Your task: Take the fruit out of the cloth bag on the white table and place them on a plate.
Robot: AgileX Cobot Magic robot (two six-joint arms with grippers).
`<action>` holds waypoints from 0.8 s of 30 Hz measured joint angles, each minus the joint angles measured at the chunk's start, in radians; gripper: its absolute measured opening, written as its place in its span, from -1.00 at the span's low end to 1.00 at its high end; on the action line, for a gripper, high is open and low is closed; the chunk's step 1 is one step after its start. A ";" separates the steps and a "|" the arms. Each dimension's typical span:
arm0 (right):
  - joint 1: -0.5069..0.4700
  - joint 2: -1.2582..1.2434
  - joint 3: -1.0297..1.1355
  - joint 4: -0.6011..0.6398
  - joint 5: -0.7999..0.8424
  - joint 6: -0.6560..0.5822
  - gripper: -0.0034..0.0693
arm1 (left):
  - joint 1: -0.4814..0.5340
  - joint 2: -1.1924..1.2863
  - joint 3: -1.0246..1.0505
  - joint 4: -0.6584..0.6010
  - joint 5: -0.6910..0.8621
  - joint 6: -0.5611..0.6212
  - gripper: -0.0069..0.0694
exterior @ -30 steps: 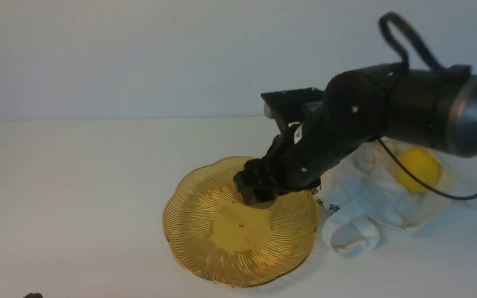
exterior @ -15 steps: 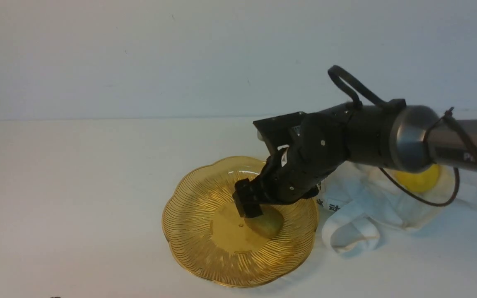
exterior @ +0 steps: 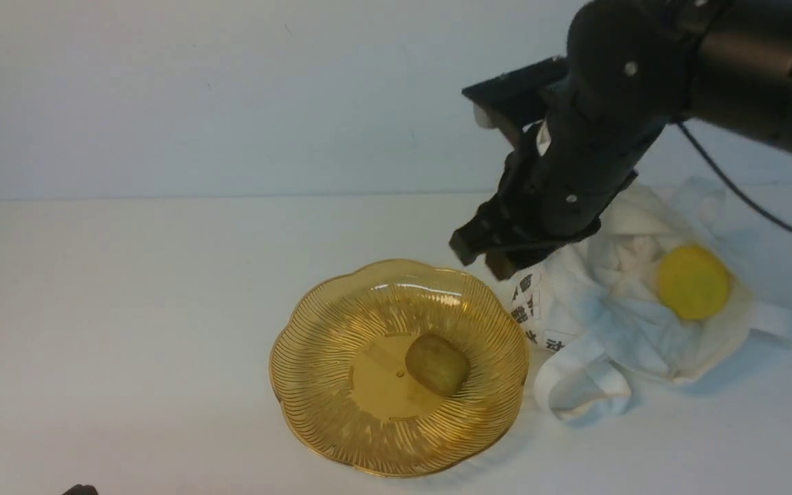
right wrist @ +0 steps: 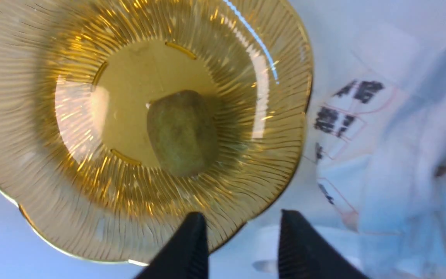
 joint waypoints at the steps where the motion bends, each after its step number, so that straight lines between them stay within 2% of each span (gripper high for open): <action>1: -0.001 -0.035 0.001 -0.011 0.009 -0.001 -0.63 | 0.000 0.000 0.000 0.000 0.001 0.002 -0.84; 3: -0.002 -0.130 0.029 -0.034 0.014 0.007 -0.84 | 0.000 0.000 0.000 0.000 0.001 0.002 -0.84; 5: -0.002 -0.220 0.073 -0.045 0.018 0.024 -0.91 | 0.000 0.000 0.000 -0.001 0.001 0.002 -0.84; 8: -0.002 -0.347 0.165 -0.051 0.020 0.058 -0.94 | 0.000 0.000 0.000 -0.001 0.002 0.003 -0.84; 9: -0.002 -0.476 0.260 -0.051 0.005 0.089 -0.94 | 0.000 0.000 0.000 -0.001 0.002 0.003 -0.84; 11: -0.002 -0.571 0.361 -0.051 -0.053 0.114 -0.94 | 0.000 0.000 0.000 -0.001 0.002 0.003 -0.84; 15: -0.002 -0.819 0.636 -0.051 -0.310 0.150 -0.94 | 0.000 0.000 0.000 -0.001 0.002 0.003 -0.84; 19: -0.002 -1.040 0.968 -0.057 -0.706 0.152 -0.94 | 0.000 0.000 0.000 -0.001 0.002 0.003 -0.84; 21: -0.002 -1.112 1.092 -0.061 -0.851 0.152 -0.94 | 0.000 0.000 0.000 -0.001 0.002 0.003 -0.84; 24: -0.002 -1.179 1.194 -0.070 -0.968 0.152 -0.94 | 0.000 0.000 0.000 -0.001 0.002 0.003 -0.84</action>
